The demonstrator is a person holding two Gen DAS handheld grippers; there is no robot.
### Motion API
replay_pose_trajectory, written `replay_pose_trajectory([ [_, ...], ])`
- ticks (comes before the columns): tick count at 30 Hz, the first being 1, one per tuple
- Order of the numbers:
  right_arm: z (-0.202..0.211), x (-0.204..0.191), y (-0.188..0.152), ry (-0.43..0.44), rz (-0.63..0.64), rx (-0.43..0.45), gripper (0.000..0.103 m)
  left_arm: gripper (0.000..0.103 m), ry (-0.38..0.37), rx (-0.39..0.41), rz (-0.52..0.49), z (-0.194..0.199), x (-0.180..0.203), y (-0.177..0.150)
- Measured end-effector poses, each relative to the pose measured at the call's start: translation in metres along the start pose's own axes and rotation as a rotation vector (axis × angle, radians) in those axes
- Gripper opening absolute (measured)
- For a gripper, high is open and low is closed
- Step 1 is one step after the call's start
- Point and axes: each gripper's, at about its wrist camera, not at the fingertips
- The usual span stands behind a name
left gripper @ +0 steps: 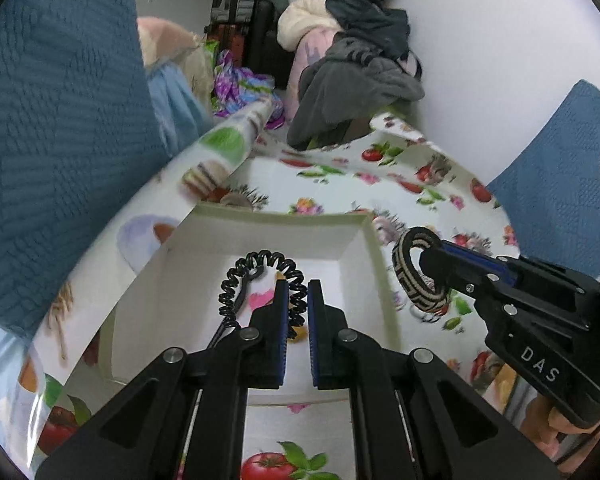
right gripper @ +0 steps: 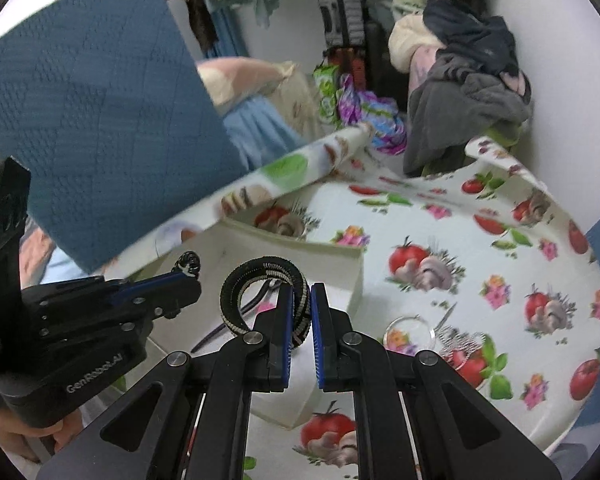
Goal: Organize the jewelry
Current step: 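Open both tools to drop the hair ties into the box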
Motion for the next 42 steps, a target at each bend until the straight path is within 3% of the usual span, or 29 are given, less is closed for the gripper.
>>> replay_pose_trajectory([
  [8,-0.032,-0.009,-0.016,0.0,0.012,-0.08,0.008,0.008,-0.003,-0.044,0.055,-0.017,-0.024,-0.015],
  [15,-0.045,-0.005,-0.022,0.011,-0.001,-0.118,0.009,0.009,0.0,-0.049,0.052,-0.018,-0.024,-0.019],
  [18,-0.042,-0.005,-0.02,0.028,0.003,-0.117,0.024,0.01,-0.005,-0.05,0.052,-0.015,-0.022,-0.015],
  [20,-0.036,-0.004,-0.016,0.044,0.004,-0.099,0.028,0.018,-0.005,-0.048,0.057,-0.013,-0.02,-0.012],
  [22,-0.027,-0.002,-0.013,0.054,0.007,-0.079,0.028,0.037,0.002,-0.024,0.057,-0.006,-0.018,-0.01],
  [23,-0.022,-0.001,-0.011,0.056,0.008,-0.066,0.028,0.039,0.005,-0.011,0.058,-0.003,-0.016,-0.008],
  [30,0.02,0.015,0.004,0.06,0.007,0.031,0.029,0.042,-0.003,0.058,0.042,0.022,0.005,0.005],
  [37,0.062,0.04,0.012,0.044,0.032,0.13,0.028,0.043,-0.057,0.132,0.024,0.037,0.035,0.016],
  [42,0.077,0.063,0.008,0.015,0.017,0.158,0.028,0.043,-0.105,0.129,0.025,0.027,0.057,0.017],
])
Point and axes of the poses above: each gripper's, at about its wrist camera, not at the fingertips, and z roughly against the way its jaws point, x to its right, y to its top, and after that the axes turned 2 degrees about -x, right-handed
